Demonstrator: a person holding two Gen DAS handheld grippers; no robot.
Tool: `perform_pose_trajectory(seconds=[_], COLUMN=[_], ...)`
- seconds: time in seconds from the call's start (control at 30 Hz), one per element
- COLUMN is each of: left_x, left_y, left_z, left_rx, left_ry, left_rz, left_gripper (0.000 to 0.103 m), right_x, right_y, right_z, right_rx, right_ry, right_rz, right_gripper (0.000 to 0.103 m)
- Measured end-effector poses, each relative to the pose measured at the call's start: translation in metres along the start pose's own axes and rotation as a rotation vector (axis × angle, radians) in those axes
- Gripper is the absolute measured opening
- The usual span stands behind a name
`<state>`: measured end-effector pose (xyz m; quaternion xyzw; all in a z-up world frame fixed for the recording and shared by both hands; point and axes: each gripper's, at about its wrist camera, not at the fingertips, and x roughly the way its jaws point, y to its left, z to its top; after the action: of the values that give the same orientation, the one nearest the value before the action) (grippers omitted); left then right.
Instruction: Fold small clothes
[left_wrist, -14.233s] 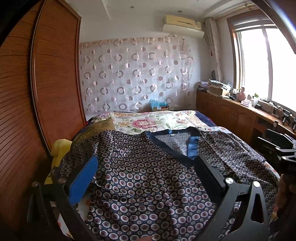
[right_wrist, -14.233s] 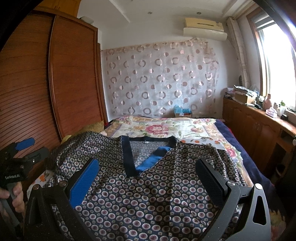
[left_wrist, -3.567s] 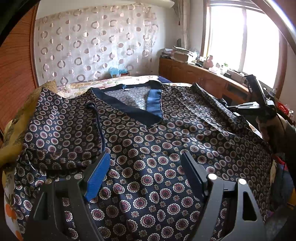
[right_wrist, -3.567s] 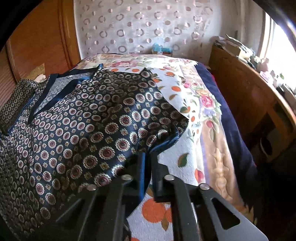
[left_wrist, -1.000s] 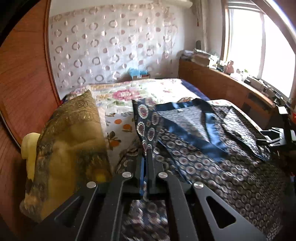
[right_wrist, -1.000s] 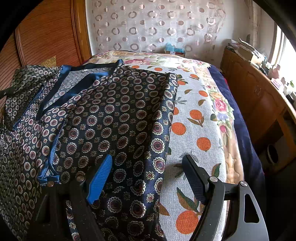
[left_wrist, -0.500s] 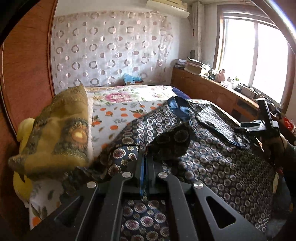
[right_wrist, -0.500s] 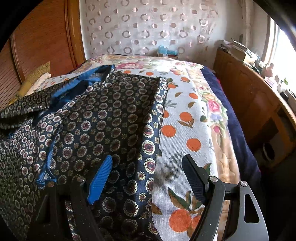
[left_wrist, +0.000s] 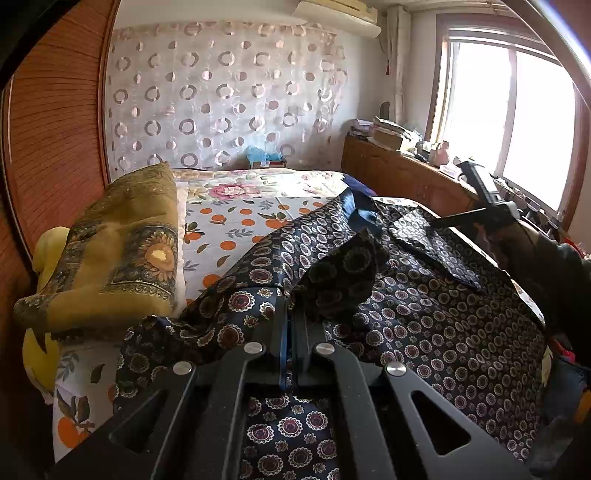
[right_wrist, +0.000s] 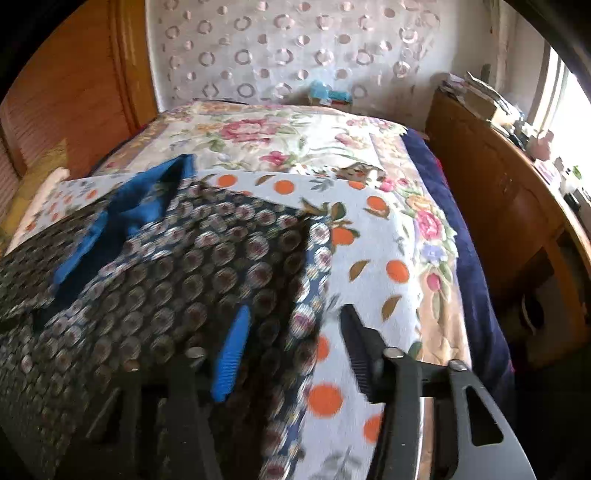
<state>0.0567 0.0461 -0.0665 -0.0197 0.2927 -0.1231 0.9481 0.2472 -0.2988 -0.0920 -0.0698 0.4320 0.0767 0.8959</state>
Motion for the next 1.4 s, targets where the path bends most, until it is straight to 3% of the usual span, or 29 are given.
perform_pose_trajectory(seconds=[0.07, 0.13, 0.2, 0.27, 0.43, 0.67, 0.9, 1.17, 1.3, 1.37, 1.4], left_x=[-0.002, -0.003, -0.005, -0.011, -0.032, -0.063, -0.089, -0.103, -0.109, -0.114, -0.116], left_y=[0.002, 0.004, 0.005, 0.008, 0.022, 0.056, 0.09, 0.086, 0.087, 0.088, 0.089], left_z=[0.0, 0.001, 0.001, 0.002, 0.005, -0.004, -0.021, -0.026, -0.026, -0.024, -0.023], left_rx=[-0.008, -0.011, -0.011, -0.014, -0.041, -0.11, -0.198, -0.169, -0.155, -0.155, -0.156], left_ry=[-0.004, -0.007, -0.014, -0.025, -0.072, -0.109, -0.121, -0.104, -0.105, -0.123, -0.13], left_rz=[0.002, 0.004, 0.007, 0.011, 0.034, 0.097, 0.116, 0.14, 0.169, 0.172, 0.169], left_gripper=[0.002, 0.002, 0.002, 0.002, 0.002, 0.002, 0.002, 0.002, 0.027, 0.043, 0.045], right_x=[0.01, 0.016, 0.015, 0.002, -0.053, -0.133, -0.156, -0.194, -0.2, -0.205, -0.207], right_y=[-0.003, -0.003, -0.002, -0.002, -0.014, -0.026, -0.034, -0.037, -0.03, -0.03, -0.032], right_z=[0.006, 0.011, 0.011, 0.009, -0.011, -0.078, -0.148, -0.18, -0.189, -0.188, -0.185], right_rx=[0.025, 0.026, 0.011, -0.008, 0.017, 0.026, 0.017, -0.016, -0.078, -0.085, -0.078], right_ry=[0.025, 0.032, 0.014, -0.034, -0.204, -0.356, -0.344, -0.301, -0.249, -0.25, -0.255], right_rz=[0.009, 0.017, 0.028, 0.014, 0.081, 0.128, 0.15, 0.162, 0.098, 0.095, 0.087], right_gripper=[0.044, 0.031, 0.004, 0.002, 0.001, 0.001, 0.001, 0.001, 0.002, 0.007, 0.011])
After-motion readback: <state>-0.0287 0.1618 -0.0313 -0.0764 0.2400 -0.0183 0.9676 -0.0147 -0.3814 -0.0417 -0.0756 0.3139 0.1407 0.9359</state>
